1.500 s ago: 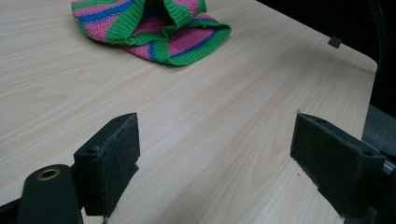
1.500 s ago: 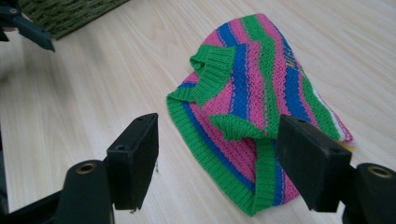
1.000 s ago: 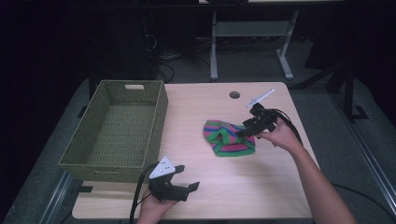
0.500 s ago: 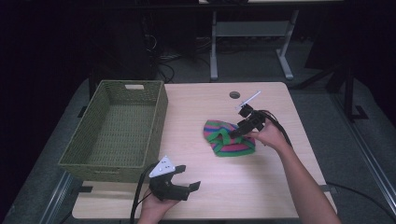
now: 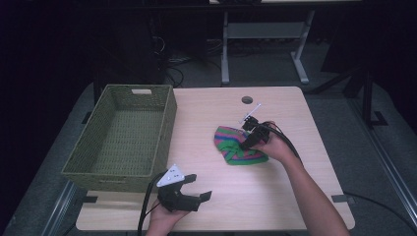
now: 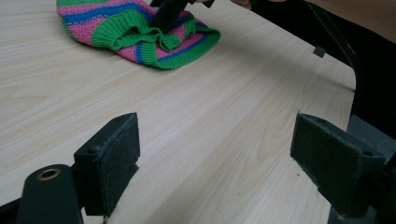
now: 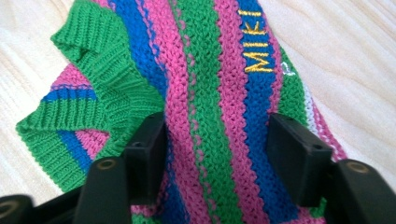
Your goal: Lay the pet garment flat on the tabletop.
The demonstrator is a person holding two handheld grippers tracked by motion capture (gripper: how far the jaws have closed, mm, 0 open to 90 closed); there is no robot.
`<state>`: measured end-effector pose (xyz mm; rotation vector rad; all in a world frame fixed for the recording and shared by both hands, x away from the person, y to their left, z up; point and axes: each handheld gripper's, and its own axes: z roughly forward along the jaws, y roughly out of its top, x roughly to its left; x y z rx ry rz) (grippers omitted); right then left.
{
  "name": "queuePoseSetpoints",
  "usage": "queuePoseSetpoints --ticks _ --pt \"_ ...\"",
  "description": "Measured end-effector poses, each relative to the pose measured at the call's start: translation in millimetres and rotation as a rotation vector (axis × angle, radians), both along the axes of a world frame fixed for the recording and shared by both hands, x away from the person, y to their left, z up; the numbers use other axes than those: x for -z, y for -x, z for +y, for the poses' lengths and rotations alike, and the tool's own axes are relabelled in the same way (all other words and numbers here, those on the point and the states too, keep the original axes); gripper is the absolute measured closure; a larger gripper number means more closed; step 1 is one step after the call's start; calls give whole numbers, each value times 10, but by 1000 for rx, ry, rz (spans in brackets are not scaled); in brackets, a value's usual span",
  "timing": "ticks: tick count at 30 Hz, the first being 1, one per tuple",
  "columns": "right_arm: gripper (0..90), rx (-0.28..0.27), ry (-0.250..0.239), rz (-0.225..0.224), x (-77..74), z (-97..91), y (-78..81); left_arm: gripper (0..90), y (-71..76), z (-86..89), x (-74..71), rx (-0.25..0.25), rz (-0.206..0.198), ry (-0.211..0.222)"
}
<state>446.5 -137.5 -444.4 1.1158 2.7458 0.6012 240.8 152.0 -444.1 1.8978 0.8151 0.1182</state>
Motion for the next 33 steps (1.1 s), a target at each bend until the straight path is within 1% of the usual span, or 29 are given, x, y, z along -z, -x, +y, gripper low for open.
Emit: queuePoseSetpoints --ticks 1,2,3,4,5,7,8,9,13,14,15,16,17,18,19,21,24,26,27,29,30,31,33 --pt "434 0 0 0 0 0 0 155 -2 -1 0 1 -2 -3" --pt "494 2 5 5 -11 18 17 155 0 -4 3 0 -1 -4" --pt "494 2 5 5 -11 18 17 155 1 -8 7 -2 -1 -6" --pt "513 7 8 7 -14 25 23 155 0 -8 10 0 0 -10" --pt "553 14 16 19 -26 46 27 155 1 -8 12 1 1 -13" --pt "567 16 17 21 -26 51 23 155 4 -10 9 2 2 -7" --pt "611 23 19 28 -33 61 25 155 6 -8 6 2 0 -4" --pt "611 23 19 28 -33 61 25 155 9 -7 2 1 0 -2" --pt "700 29 14 33 -38 61 27 155 7 -9 10 -2 0 -12" --pt "713 45 -5 46 -36 35 11 155 4 -8 10 -1 -1 -17" --pt "713 45 -5 46 -36 35 11 155 2 -10 10 -1 -1 -15" --pt "724 57 -33 66 -31 2 -8 155 0 -11 12 -1 2 -8" --pt "724 57 -33 66 -31 2 -8 155 0 -15 15 -2 4 -1" --pt "739 66 -59 84 -34 -31 -23 155 2 -19 13 -1 6 -4" --pt "739 66 -59 84 -34 -31 -23 155 3 -26 14 0 3 -6" --pt "747 73 -78 93 -38 -53 -36 155 6 -28 14 3 -2 -13" --pt "752 85 -107 102 -54 -82 -41 155 8 -13 11 -5 -2 -14" --pt "753 82 -114 106 -68 -102 -33 155 5 -1 11 -12 -1 -9" --pt "755 85 -116 106 -80 -111 -26 155 5 1 10 -15 -2 -7" --pt "757 90 -137 100 -121 -156 -9 155 0 -2 9 -15 -3 -10" --pt "757 90 -137 100 -121 -156 -9 155 0 -6 10 -15 -4 -12" --pt "757 98 -158 101 -140 -199 -1 155 4 -10 14 -14 -2 -12" --pt "758 101 -170 94 -161 -235 12 155 8 -12 15 -13 -2 -14"
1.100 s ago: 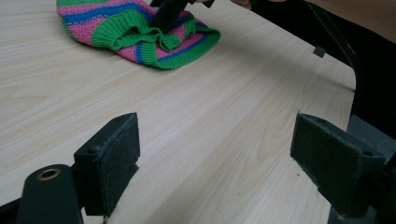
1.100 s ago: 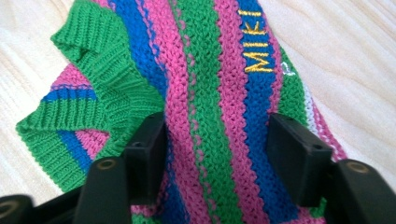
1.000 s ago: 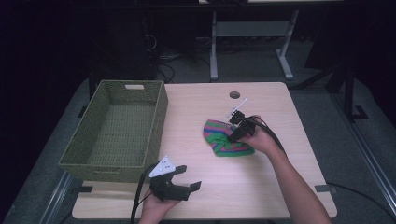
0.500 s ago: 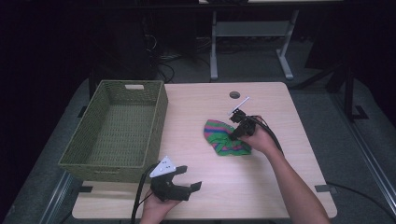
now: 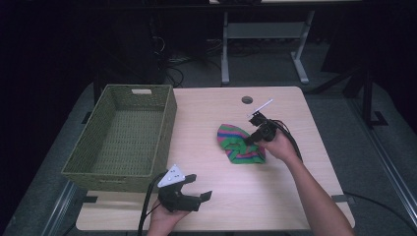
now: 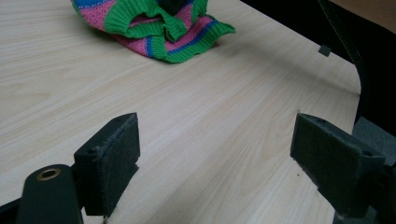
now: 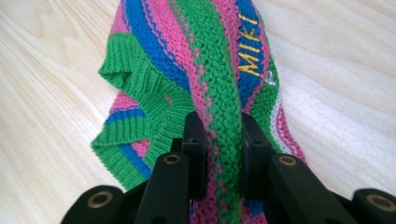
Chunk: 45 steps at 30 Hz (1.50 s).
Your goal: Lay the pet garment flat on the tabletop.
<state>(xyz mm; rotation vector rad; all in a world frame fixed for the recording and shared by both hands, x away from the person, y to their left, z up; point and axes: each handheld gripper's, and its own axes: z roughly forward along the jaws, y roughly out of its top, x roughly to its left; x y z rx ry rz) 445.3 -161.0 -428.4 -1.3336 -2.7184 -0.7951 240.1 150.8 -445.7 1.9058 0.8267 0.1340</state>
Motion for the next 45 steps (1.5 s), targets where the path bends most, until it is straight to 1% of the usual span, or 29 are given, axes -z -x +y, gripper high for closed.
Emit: queuePoseSetpoints --ticks 2,4,7,10,13,18,21,22,25,26,27,29,30,31,32,33,35,38,42,43,44,45 --pt "758 8 -5 -1 -14 -15 7 155 5 -2 -1 0 0 1" --pt "759 8 -33 -2 -62 -61 33 155 4 -1 -2 -2 -2 -1" --pt "758 9 -40 -6 -101 -76 58 155 -2 13 -5 -10 -2 1" --pt "759 9 -57 -16 -180 -102 87 155 -4 34 -15 -19 -3 11" --pt "759 15 -86 -25 -267 -137 118 155 -2 41 -11 -27 -8 9" --pt "759 11 -89 -40 -342 -152 151 155 1 36 -12 -25 -8 10" --pt "759 13 -112 -47 -406 -168 180 155 4 40 -9 -27 -8 9" --pt "759 5 -119 -46 -439 -172 199 155 8 39 -9 -30 -4 15" --pt "759 0 -122 -46 -463 -170 218 155 4 37 -11 -25 -8 10" --pt "759 -5 -123 -55 -475 -171 229 155 2 36 -8 -23 -9 2" --pt "759 -4 -128 -54 -486 -169 240 155 2 33 -4 -23 -9 -4" --pt "759 -11 -137 -59 -506 -169 257 155 1 29 1 -22 -6 -3" --pt "759 -18 -142 -62 -524 -170 270 155 2 22 2 -25 -5 4" --pt "758 -24 -155 -72 -554 -172 292 155 0 23 -2 -21 -9 -3" --pt "758 -24 -155 -72 -554 -172 292 155 0 23 -2 -21 -9 -3" --pt "759 -24 -168 -81 -598 -172 328 155 1 24 -3 -21 -10 -4" --pt "759 -30 -173 -89 -618 -172 348 155 1 26 -1 -24 -9 -3" --pt "759 -52 -178 -110 -678 -164 414 155 -2 27 -2 -26 -10 -5" --pt "759 -66 -186 -130 -747 -152 495 155 3 27 -4 -24 -17 -10" --pt "758 -72 -193 -132 -779 -142 539 155 6 27 -4 -25 -17 -8" --pt "758 -72 -193 -132 -779 -142 539 155 8 28 -5 -26 -17 -8" --pt "758 -81 -189 -140 -806 -131 583 155 9 29 -7 -26 -19 -9"
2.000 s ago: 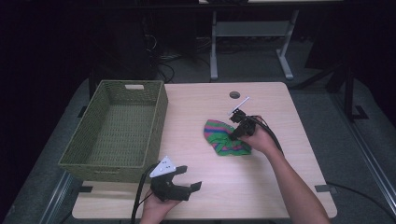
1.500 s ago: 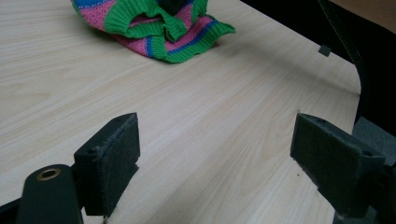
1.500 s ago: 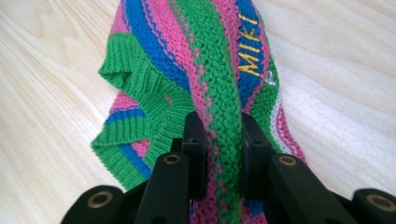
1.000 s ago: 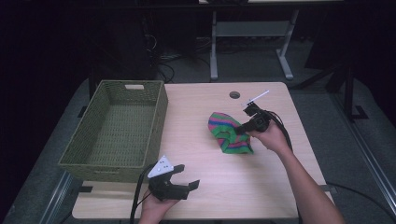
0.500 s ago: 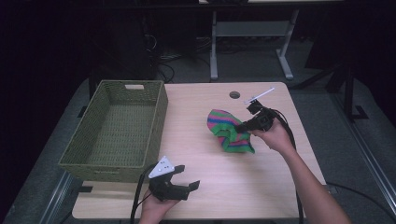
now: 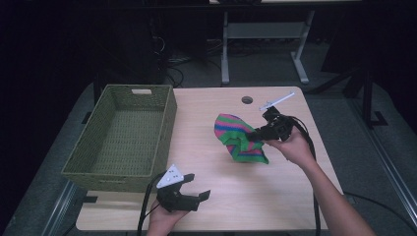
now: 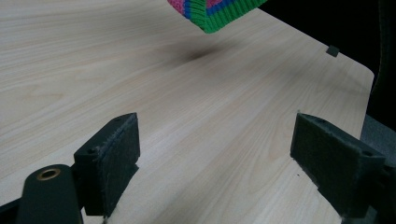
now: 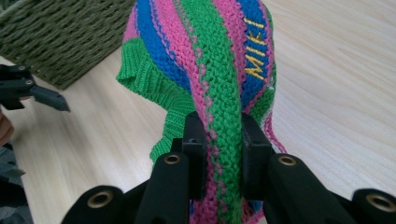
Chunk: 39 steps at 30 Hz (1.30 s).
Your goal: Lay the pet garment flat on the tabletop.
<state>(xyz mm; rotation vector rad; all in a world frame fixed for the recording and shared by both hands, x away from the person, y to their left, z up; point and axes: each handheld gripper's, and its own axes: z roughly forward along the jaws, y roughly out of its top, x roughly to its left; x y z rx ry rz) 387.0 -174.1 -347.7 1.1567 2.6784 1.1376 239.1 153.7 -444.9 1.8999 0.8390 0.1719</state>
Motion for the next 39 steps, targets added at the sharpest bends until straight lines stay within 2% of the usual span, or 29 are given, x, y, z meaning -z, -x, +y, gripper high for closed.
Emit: queuePoseSetpoints --ticks 10,15,20,22,25,31,39 --pt "758 -17 -7 -30 -27 -21 194 155 -7 -16 -6 1 0 9" --pt "758 -16 -20 -34 -12 -55 261 155 0 -12 -5 3 0 5" --pt "758 -20 -56 -36 -18 -78 356 155 -4 15 -15 -4 -8 19" --pt "758 -27 -49 -43 -19 -77 411 155 -4 16 -20 -4 -14 22" --pt "758 -35 -42 -58 13 -60 514 155 -4 11 -21 -2 -14 17" --pt "758 -23 -28 -51 76 -26 605 155 -2 29 -25 -6 -18 25" --pt "758 -39 -54 -56 138 -38 727 155 -2 58 -37 -14 -19 32"
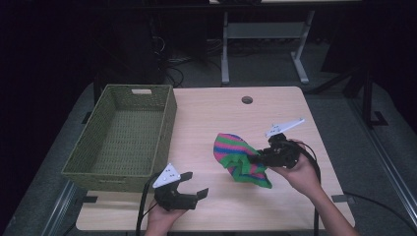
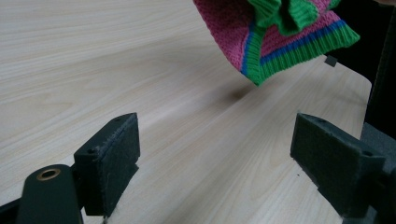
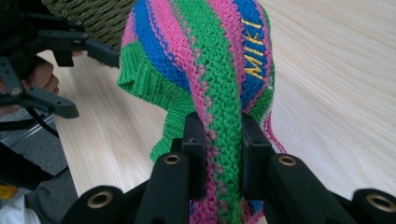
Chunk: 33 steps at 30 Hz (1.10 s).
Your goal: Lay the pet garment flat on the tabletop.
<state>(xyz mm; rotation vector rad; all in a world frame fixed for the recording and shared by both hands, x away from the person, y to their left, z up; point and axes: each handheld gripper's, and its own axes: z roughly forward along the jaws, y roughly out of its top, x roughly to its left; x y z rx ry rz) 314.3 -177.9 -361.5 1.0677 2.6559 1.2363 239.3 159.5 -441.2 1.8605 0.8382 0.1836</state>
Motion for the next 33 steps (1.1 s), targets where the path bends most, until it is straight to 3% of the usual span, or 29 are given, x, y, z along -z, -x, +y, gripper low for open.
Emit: queuePoseSetpoints --ticks 10,16,33 --pt "757 -20 1 15 141 29 136 155 -7 -2 8 5 -1 -4" --pt "755 -24 -21 49 193 44 196 155 -3 -21 13 10 3 -5" --pt "745 -8 52 97 556 157 190 155 8 -23 12 14 6 -6"
